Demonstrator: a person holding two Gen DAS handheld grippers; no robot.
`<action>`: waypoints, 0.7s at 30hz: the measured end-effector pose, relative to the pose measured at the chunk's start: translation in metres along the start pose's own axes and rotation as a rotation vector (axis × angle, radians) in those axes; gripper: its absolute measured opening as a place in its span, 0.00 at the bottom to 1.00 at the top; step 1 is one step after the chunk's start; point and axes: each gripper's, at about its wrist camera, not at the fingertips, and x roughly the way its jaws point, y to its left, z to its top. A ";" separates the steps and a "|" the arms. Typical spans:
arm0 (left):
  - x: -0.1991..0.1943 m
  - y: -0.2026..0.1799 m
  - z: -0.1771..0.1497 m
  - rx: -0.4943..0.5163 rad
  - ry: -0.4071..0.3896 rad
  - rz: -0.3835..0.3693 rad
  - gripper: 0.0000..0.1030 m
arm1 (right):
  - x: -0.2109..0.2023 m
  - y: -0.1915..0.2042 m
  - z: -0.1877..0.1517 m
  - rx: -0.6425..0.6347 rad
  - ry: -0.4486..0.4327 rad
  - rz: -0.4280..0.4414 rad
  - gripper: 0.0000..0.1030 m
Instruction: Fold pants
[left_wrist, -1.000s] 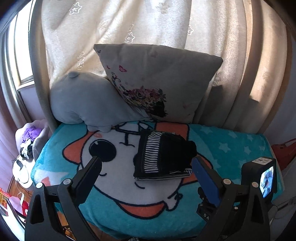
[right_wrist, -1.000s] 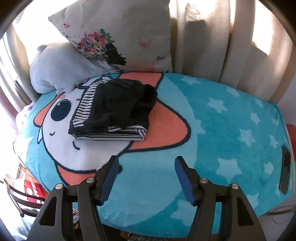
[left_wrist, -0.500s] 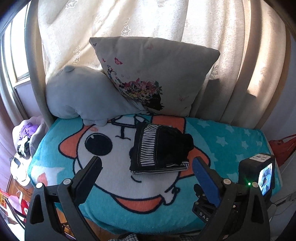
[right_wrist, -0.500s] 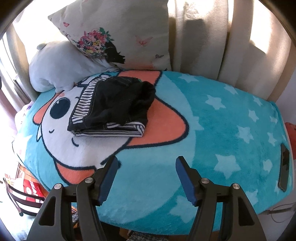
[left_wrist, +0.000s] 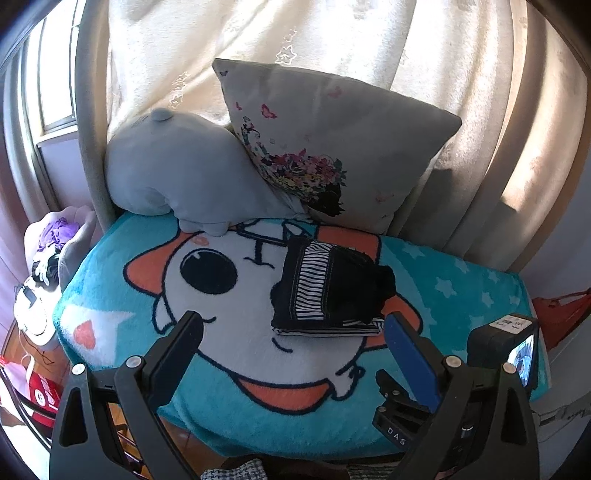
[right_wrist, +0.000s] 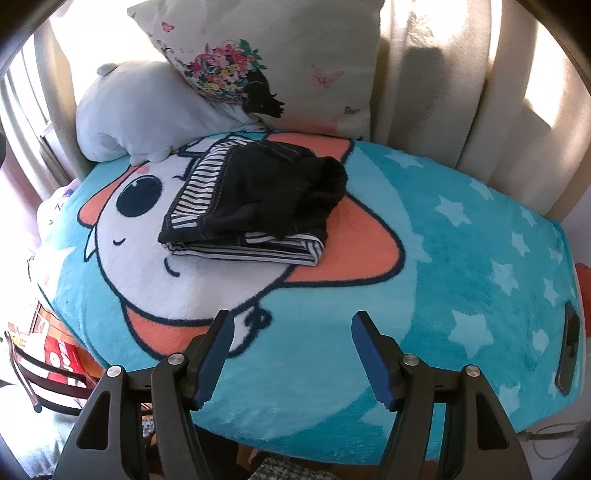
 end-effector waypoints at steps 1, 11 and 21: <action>-0.001 0.001 0.000 -0.003 -0.005 0.000 0.95 | -0.001 0.001 0.000 -0.004 -0.003 -0.001 0.69; -0.018 0.015 -0.003 -0.036 -0.055 0.000 0.95 | -0.008 0.013 -0.001 -0.038 -0.026 -0.003 0.70; -0.054 0.019 -0.005 -0.017 -0.266 0.129 0.95 | -0.010 0.026 0.001 -0.070 -0.042 0.005 0.72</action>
